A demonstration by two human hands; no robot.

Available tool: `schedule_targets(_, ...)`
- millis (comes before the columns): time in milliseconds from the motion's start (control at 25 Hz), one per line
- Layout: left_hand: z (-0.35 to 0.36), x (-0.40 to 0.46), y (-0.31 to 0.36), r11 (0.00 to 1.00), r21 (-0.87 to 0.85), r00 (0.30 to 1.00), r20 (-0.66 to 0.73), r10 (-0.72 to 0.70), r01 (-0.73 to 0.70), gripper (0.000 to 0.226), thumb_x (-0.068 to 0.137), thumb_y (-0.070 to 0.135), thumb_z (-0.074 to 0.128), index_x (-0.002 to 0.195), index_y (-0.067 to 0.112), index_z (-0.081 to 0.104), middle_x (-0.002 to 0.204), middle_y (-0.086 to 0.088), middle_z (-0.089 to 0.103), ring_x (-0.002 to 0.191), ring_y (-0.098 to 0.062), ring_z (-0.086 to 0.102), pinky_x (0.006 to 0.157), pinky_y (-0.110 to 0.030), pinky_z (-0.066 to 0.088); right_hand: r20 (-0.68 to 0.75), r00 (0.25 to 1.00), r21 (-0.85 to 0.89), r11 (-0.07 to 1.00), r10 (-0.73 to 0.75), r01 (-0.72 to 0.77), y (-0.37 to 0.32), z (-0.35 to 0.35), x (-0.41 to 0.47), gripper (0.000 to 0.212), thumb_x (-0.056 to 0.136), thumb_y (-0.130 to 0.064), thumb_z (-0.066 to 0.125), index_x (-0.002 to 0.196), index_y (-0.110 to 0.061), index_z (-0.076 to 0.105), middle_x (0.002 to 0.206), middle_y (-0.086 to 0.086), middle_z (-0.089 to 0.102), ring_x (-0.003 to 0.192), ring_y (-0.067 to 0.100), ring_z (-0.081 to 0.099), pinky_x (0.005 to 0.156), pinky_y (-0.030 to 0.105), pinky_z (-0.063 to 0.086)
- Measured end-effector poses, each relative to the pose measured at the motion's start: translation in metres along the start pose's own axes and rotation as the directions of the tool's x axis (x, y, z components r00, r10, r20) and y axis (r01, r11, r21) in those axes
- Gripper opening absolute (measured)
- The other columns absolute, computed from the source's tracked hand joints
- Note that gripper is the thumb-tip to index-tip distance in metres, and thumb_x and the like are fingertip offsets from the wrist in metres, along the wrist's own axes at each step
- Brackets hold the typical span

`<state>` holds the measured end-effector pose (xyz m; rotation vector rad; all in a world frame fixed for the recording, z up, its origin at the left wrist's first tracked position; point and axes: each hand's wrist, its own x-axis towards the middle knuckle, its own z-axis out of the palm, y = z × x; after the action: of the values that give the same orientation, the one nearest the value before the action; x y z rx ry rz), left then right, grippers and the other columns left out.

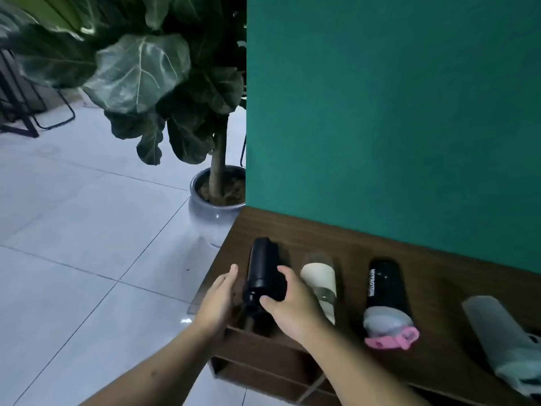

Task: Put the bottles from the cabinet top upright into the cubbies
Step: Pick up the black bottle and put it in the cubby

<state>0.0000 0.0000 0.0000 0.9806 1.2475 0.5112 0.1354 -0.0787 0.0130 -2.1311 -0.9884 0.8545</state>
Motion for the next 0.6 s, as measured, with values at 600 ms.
schedule_targets(600, -0.026, -0.074, -0.052, 0.946, -0.289, 0.978, 0.101, 0.183, -0.147, 0.056, 0.105, 0.063, 0.048, 0.128, 0.02, 0.075, 0.111, -0.011, 0.083, 0.098, -0.03, 0.078, 0.081, -0.04, 0.059, -0.102, 0.871, -0.346, 0.838, -0.48, 0.421, 0.023, 0.053, -0.091, 0.114, 0.058, -0.063, 0.084, 0.154, -0.044, 0.025, 0.148, -0.01, 0.048, 0.133, 0.021, 0.053, 0.104, 0.04, 0.048)
